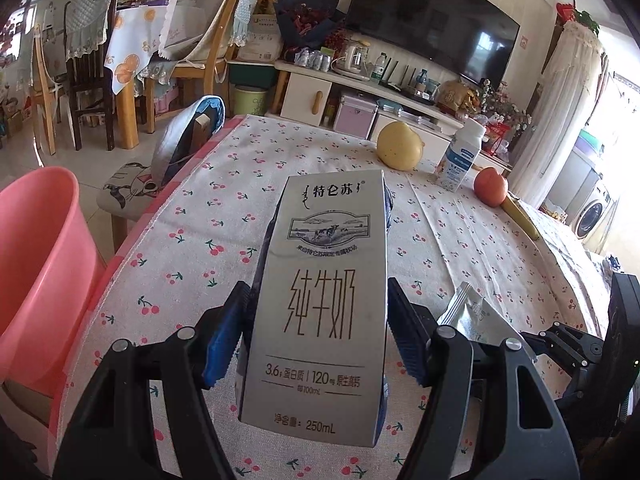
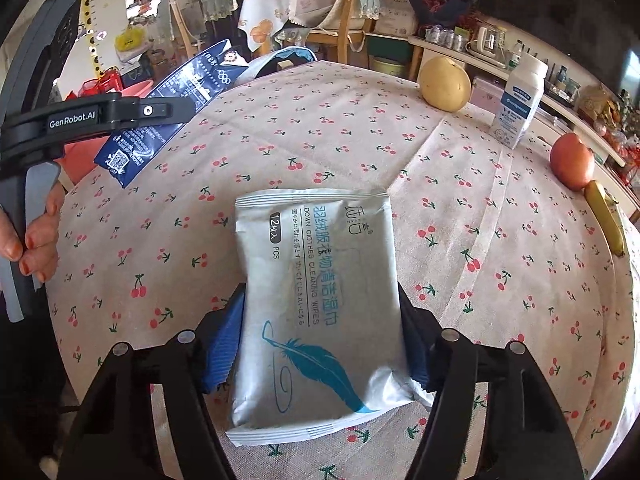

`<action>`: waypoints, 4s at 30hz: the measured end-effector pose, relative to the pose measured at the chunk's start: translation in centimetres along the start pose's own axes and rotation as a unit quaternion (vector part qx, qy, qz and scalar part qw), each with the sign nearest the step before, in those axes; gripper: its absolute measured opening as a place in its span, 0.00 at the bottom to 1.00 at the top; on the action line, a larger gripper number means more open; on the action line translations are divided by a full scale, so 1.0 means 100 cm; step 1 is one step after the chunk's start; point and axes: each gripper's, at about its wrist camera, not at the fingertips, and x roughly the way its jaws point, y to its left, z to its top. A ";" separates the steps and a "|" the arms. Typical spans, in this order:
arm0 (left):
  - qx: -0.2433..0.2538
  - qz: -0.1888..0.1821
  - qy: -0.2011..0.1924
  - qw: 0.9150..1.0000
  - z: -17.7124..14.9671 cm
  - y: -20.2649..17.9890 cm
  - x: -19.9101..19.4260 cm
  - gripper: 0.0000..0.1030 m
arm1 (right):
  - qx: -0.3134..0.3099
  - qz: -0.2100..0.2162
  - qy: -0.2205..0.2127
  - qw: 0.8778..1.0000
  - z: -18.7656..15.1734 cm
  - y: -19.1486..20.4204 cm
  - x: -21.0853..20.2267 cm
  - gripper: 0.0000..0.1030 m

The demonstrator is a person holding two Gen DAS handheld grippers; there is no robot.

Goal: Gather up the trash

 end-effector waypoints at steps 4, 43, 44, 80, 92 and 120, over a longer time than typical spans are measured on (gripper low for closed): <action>0.002 0.011 -0.011 1.000 0.003 0.004 -0.006 0.66 | 0.023 -0.006 -0.002 1.000 0.003 -0.004 -0.002 0.66; -0.072 0.140 -0.104 0.982 0.034 0.094 -0.059 0.67 | 0.047 0.061 -0.065 0.995 0.119 0.104 -0.020 0.66; -0.080 0.144 -0.107 0.981 0.034 0.099 -0.062 0.67 | 0.042 0.066 -0.067 0.995 0.126 0.111 -0.019 0.66; -0.289 0.247 -0.076 0.922 0.016 0.228 -0.078 0.84 | 0.064 0.193 -0.068 0.977 0.224 0.204 0.069 0.88; -0.303 0.284 -0.107 0.904 0.015 0.230 -0.090 0.85 | 0.094 0.252 -0.045 0.962 0.201 0.193 0.065 0.88; -0.138 0.289 -0.141 0.937 0.037 0.153 -0.092 0.96 | 0.089 0.059 -0.092 0.990 0.137 0.133 -0.014 0.88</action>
